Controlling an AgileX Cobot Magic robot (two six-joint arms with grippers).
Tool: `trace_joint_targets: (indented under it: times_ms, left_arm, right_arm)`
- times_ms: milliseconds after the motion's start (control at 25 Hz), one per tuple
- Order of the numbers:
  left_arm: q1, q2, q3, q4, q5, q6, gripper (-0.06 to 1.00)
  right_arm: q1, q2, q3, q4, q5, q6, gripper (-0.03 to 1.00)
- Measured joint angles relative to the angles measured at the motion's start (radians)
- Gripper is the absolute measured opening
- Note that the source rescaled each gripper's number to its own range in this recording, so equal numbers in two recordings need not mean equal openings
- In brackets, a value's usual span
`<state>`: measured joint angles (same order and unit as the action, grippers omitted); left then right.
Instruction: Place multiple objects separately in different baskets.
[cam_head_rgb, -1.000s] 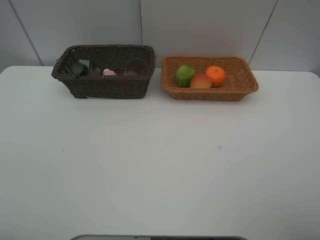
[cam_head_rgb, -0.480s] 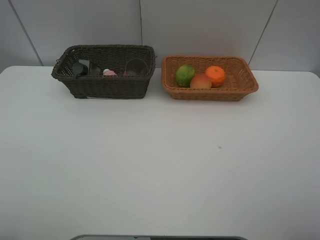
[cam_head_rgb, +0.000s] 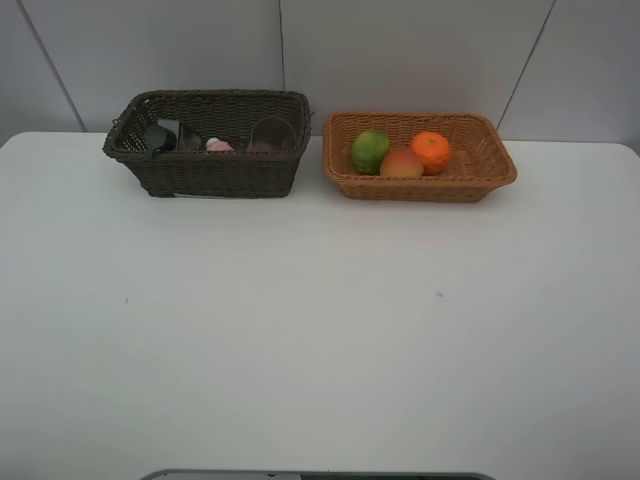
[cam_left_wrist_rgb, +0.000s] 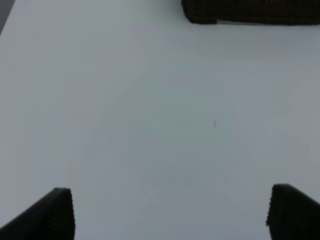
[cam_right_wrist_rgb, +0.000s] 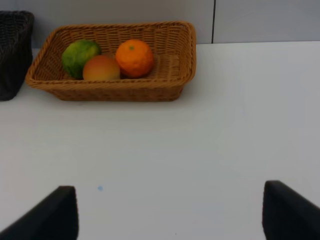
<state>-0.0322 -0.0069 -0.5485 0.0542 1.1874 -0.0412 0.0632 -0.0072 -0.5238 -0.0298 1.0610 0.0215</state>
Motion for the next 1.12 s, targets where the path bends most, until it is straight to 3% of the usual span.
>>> trace_joint_targets:
  times_ms: [200, 520, 1120]
  left_arm:
    - [0.000, 0.000, 0.001, -0.020, -0.020, 0.023, 0.99]
    - [0.000, -0.001, 0.044, -0.129, -0.114, 0.076, 0.99]
    - [0.010, -0.001, 0.044, -0.137, -0.124, 0.076, 0.99]
  right_arm:
    - [0.000, 0.000, 0.000, 0.000, 0.000, 0.000, 0.55]
    - [0.000, 0.000, 0.000, 0.000, 0.000, 0.000, 0.55]
    - [0.000, 0.000, 0.000, 0.000, 0.000, 0.000, 0.55]
